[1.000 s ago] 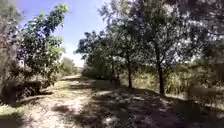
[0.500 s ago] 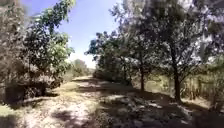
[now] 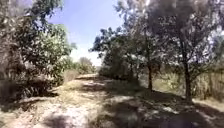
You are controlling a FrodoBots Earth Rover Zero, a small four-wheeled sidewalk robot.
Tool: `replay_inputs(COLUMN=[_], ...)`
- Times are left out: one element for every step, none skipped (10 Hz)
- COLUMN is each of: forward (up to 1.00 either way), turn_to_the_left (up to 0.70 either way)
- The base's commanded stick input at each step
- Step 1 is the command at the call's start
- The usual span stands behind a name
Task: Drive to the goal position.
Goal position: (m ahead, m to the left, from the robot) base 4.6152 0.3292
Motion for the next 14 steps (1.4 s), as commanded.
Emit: replay_inputs(forward=[0.70,0.70,0.70,0.70,0.70,0.70,0.70,0.70,0.70,0.70,0.70,0.70,0.70,0.70], turn_to_the_left=[0.00,0.00,0.00,0.00,0.00,0.03,0.34,0.30,0.10,0.00,0.00,0.00,0.00,0.00])
